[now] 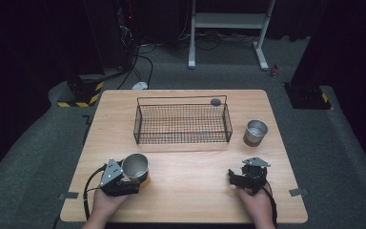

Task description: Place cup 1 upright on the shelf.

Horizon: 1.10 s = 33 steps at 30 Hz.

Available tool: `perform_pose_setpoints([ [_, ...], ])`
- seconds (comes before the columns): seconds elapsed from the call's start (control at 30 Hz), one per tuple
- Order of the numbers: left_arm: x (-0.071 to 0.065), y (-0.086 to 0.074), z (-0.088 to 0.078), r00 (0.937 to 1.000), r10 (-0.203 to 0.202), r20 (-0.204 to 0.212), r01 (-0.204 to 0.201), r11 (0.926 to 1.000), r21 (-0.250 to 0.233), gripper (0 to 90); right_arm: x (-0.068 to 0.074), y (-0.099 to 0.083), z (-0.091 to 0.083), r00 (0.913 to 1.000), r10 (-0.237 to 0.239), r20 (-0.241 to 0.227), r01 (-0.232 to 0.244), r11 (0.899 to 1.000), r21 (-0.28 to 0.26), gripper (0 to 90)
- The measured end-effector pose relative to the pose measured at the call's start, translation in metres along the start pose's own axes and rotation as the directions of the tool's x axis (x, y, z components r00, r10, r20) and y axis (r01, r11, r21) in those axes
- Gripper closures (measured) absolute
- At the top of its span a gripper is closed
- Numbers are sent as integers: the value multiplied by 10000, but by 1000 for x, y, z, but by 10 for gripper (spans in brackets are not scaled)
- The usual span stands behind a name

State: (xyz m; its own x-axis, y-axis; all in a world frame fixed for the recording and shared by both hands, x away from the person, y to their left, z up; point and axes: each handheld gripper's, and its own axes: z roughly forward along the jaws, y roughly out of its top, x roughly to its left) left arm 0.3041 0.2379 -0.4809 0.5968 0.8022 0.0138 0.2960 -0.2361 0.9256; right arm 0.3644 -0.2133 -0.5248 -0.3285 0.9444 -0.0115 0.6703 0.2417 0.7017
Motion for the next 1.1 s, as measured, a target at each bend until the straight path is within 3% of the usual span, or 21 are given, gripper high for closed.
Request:
perform_pose_setpoints([
  [0.3,1,1,-2,9999,-117,-37,115,9992,-375,137,0,0,0,10000,8,-9,-8,10000,2,112],
  [1.1,-8,9,5,9999,140,72,-138,9993,-349,137,0,0,0,10000,4,-16,-4,10000,0,112],
])
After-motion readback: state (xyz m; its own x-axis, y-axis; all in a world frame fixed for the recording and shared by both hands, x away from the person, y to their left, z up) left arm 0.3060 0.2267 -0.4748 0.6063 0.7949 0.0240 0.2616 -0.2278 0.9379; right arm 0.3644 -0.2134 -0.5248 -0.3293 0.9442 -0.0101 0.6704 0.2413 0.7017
